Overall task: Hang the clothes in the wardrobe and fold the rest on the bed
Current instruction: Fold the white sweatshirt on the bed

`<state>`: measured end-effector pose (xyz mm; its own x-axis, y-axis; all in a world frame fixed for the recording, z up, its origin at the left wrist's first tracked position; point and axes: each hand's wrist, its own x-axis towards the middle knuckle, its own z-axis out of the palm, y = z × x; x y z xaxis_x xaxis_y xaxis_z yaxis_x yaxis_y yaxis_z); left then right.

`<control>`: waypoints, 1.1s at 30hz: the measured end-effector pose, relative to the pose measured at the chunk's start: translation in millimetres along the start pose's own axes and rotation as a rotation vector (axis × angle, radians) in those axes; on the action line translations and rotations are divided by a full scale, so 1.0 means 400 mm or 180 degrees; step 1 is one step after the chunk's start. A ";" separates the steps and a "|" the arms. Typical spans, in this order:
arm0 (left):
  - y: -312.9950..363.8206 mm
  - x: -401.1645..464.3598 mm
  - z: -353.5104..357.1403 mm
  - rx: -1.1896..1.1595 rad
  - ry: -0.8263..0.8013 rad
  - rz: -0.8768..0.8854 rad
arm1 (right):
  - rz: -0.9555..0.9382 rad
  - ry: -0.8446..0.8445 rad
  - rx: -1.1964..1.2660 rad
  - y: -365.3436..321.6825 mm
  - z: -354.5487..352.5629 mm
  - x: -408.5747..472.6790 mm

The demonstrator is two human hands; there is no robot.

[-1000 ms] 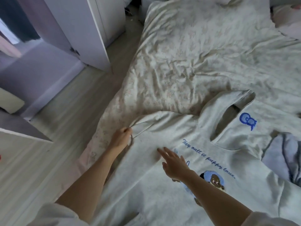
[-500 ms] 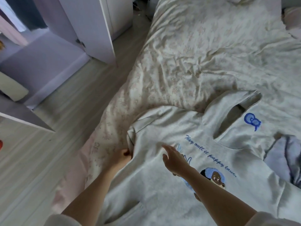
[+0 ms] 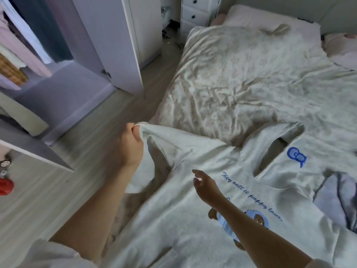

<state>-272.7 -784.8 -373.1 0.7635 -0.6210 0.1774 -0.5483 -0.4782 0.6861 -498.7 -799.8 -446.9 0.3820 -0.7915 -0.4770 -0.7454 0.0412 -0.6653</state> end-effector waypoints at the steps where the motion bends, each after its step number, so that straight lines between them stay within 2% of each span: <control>1: 0.028 0.006 -0.004 0.0027 -0.0186 0.0183 | 0.0085 0.0106 0.0461 -0.019 -0.009 0.003; 5: 0.097 -0.034 -0.003 -0.0331 -0.1409 0.0507 | 0.0356 0.0072 0.2421 -0.068 -0.035 -0.016; 8: 0.089 -0.101 -0.012 -0.0318 -0.3063 0.0769 | 0.0940 -0.0101 0.3926 -0.061 -0.043 -0.027; 10: 0.066 -0.152 -0.009 -0.0532 -0.4078 0.0519 | 0.1242 -0.0290 0.4318 -0.039 -0.049 -0.036; 11: 0.050 -0.173 -0.003 -0.0661 -0.4126 0.0380 | 0.1287 -0.0357 0.4353 -0.026 -0.044 -0.042; 12: 0.034 -0.185 0.008 -0.0782 -0.3819 0.0277 | 0.1340 -0.0356 0.4317 -0.014 -0.035 -0.047; 14: -0.012 -0.191 0.037 -0.0677 -0.2799 0.0189 | 0.1549 -0.0098 0.3973 0.011 -0.010 -0.058; 15: -0.039 -0.194 0.051 -0.0484 -0.2517 0.0186 | 0.1667 0.0022 0.3749 0.028 0.005 -0.065; 16: -0.061 -0.197 0.061 -0.0320 -0.2468 0.0152 | 0.1747 0.0048 0.3603 0.041 0.016 -0.071; 20: -0.153 -0.259 0.103 0.0125 -0.3371 -0.0373 | 0.1738 -0.0438 0.3257 0.108 0.055 -0.127; 22: -0.171 -0.298 0.112 0.0094 -0.3457 -0.0469 | 0.1593 -0.0764 0.3074 0.148 0.069 -0.163; 24: -0.169 -0.322 0.117 0.0058 -0.3206 -0.0384 | 0.1469 -0.0817 0.2949 0.178 0.070 -0.185; 28: -0.085 -0.337 0.120 -0.0250 -0.2613 0.0314 | 0.1235 -0.0257 0.3104 0.181 -0.028 -0.201; 30: -0.026 -0.349 0.134 -0.0265 -0.2744 0.0805 | 0.1139 0.0117 0.2909 0.185 -0.124 -0.207; 33: 0.023 -0.387 0.170 0.0144 -0.3004 0.1153 | 0.1282 0.0847 0.2013 0.242 -0.256 -0.214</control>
<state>-419.0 -735.3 -442.0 -0.0226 -0.9614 -0.2743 -0.7209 -0.1744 0.6707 -659.4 -790.5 -411.8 -0.0537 -0.7579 -0.6502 -0.3166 0.6304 -0.7087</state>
